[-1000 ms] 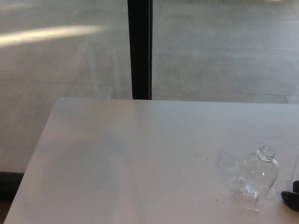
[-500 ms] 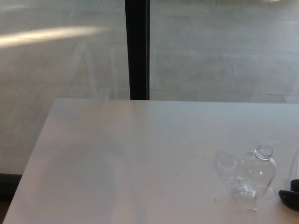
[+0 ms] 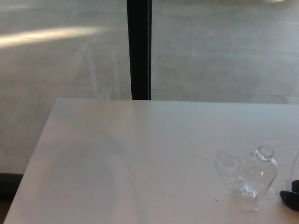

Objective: The robot uses its right hand to grab and lift the lid of the spray bottle kept in the middle of the desk and places the lid on the right side of the bottle

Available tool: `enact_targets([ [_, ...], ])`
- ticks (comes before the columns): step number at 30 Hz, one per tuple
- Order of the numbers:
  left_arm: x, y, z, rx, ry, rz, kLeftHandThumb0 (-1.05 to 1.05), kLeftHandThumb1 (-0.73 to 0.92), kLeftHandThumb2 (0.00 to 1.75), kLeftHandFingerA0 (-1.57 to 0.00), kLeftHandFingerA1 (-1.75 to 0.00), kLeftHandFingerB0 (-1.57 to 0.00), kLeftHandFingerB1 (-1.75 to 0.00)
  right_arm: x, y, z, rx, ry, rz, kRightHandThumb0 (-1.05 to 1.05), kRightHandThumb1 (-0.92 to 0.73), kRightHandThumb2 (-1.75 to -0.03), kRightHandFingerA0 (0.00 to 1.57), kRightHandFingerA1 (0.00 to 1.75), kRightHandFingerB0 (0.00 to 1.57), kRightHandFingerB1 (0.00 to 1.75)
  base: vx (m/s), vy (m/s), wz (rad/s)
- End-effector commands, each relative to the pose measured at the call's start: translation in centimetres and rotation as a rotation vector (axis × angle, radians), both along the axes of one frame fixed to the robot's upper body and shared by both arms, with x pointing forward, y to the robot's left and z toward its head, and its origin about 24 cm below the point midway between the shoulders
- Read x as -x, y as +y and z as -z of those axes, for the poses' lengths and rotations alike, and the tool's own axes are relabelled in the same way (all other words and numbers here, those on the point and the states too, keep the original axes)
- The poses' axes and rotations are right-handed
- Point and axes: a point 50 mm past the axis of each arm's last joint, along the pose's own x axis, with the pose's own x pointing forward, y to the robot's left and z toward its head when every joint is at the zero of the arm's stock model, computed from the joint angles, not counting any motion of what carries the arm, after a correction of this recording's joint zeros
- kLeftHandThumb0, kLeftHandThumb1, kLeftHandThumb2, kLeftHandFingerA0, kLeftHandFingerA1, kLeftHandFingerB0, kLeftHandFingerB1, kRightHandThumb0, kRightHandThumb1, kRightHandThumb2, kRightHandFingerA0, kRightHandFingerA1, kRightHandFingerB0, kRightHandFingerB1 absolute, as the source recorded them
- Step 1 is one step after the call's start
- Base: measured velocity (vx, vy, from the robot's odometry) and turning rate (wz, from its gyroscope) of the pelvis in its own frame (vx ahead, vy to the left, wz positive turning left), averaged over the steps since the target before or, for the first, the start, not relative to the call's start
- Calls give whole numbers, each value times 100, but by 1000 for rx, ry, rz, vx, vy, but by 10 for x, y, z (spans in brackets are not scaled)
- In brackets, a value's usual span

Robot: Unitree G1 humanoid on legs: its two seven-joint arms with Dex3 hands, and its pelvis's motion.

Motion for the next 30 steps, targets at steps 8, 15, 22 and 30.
enact_targets([
  [8,2,5,-3,-32,22,-15,-60,54,91,-59,-66,-36,-54,2,2,-5,-71,57,-174,-76,-66,-60,21,102,14,81,0,0,0],
  [15,0,6,-5,-38,6,-23,-57,70,61,-49,-59,-34,-41,-3,6,-4,-123,21,-289,-72,-65,-58,25,87,7,79,0,0,0],
  [22,0,6,-5,-40,17,-2,-59,72,61,-48,-62,-33,-41,-3,9,-5,-144,44,-317,-73,-64,-57,30,89,11,77,0,0,0],
  [30,0,7,-5,-28,5,-24,-58,70,61,-50,-60,-29,-41,-3,6,-3,-147,140,-452,-79,-51,-96,44,79,26,64,0,0,0],
])
